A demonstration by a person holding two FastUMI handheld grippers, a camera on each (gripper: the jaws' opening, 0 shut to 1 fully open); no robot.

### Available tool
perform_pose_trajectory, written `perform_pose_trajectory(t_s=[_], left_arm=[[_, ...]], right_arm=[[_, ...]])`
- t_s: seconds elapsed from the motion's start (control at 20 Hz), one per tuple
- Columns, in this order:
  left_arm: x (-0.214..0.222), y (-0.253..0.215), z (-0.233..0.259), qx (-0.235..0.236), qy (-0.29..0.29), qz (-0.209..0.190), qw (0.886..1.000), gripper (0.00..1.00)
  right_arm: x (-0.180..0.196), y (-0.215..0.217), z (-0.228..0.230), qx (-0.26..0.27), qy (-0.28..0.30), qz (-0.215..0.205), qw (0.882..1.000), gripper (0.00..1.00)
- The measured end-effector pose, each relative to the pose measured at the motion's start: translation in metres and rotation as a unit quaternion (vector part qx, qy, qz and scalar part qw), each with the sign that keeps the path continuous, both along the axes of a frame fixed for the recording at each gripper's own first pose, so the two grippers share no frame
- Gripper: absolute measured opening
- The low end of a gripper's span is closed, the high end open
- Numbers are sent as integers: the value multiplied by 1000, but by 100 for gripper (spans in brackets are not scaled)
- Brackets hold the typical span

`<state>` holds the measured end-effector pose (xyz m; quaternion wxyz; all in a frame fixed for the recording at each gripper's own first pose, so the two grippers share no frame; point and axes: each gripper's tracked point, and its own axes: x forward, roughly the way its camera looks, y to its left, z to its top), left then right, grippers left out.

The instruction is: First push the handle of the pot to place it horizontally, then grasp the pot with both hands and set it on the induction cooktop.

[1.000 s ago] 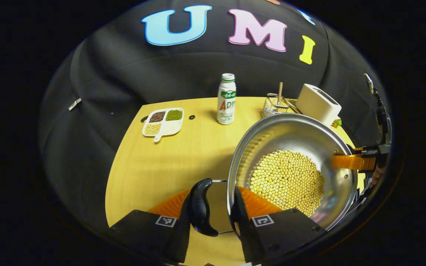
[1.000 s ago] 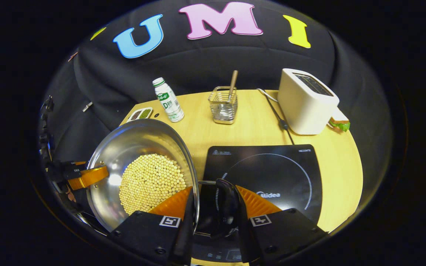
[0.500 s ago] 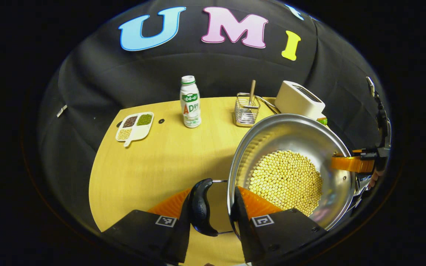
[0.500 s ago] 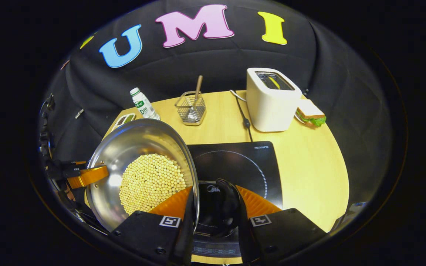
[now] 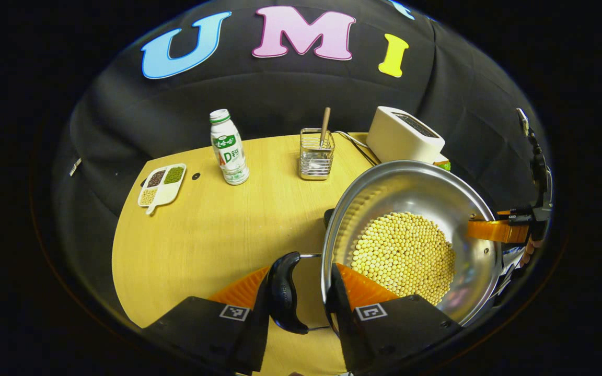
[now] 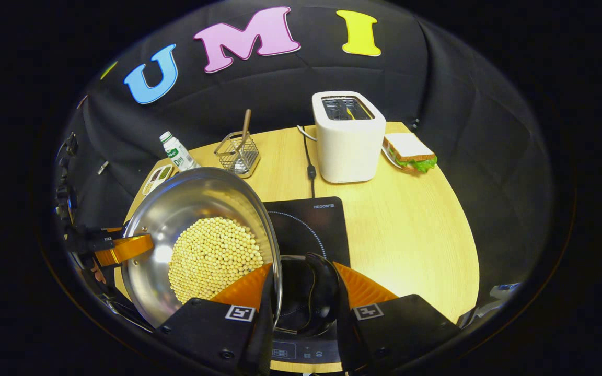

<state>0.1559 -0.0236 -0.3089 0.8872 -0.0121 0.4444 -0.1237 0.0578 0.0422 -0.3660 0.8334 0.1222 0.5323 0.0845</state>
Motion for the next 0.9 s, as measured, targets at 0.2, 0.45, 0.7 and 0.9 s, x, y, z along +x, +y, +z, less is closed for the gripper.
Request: perform_pose_trajectory(t_s=[0.2, 0.45, 0.7, 0.9], left_arm=[[4, -19, -8, 0, 2, -4, 1000, 57], [11, -35, -17, 2, 8, -5, 1000, 57], [16, -44, -26, 2, 15, -4, 1000, 59], [21, -45, -32, 2, 19, -2, 1000, 57]], right_arm=[[4, -18, -10, 0, 5, -3, 1000, 53], [10, -33, -22, 0, 12, -5, 1000, 48], [13, -36, -33, 0, 20, -4, 1000, 53], [18, -36, -44, 1, 24, -3, 1000, 53]])
